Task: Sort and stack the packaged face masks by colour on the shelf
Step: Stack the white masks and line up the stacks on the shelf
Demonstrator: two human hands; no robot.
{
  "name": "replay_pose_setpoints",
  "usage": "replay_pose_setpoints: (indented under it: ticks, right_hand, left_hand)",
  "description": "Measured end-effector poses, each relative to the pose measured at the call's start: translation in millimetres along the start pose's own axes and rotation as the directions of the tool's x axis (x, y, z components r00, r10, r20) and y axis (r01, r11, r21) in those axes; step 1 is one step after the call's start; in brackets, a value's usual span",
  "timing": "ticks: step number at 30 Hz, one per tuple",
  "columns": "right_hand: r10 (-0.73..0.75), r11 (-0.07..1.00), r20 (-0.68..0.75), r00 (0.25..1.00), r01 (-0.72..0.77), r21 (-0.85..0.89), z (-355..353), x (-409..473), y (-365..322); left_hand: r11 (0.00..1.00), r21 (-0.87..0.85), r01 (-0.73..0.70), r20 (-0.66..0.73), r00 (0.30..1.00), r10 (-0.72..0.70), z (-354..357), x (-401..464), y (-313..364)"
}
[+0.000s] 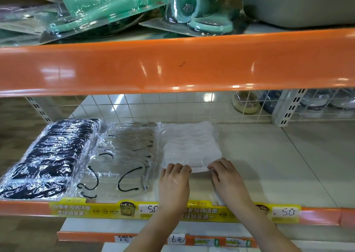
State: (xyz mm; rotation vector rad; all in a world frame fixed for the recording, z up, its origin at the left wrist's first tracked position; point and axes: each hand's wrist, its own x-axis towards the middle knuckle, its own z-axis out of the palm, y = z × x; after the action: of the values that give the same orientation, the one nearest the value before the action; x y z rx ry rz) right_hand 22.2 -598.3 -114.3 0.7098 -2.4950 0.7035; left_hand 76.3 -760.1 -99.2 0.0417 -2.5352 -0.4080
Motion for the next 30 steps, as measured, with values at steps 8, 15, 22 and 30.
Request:
replay_pose_setpoints:
  ticks: [8,15,22,30]
  right_hand:
    - [-0.048,0.998,0.049,0.998,0.05,-0.038,-0.2,1.4,-2.3]
    - [-0.054,0.996,0.106,0.993,0.06,-0.059,0.7,0.2,-2.6]
    - [-0.039,0.996,0.109,0.993,0.048,-0.081,1.7,0.6,-4.1]
    - [-0.026,0.993,0.114,0.993,0.038,-0.108,2.3,0.2,-4.9]
  left_hand:
    - [0.993,0.102,0.051,0.027,0.998,-0.054,0.7,-1.8,-1.1]
    - [0.987,0.107,0.117,0.047,0.991,-0.122,6.8,-2.2,-4.6]
    - [0.984,0.118,0.132,0.036,0.99,-0.137,5.0,-3.3,-4.0]
    - [0.997,-0.066,0.042,0.08,0.996,-0.037,0.7,-2.0,-3.9]
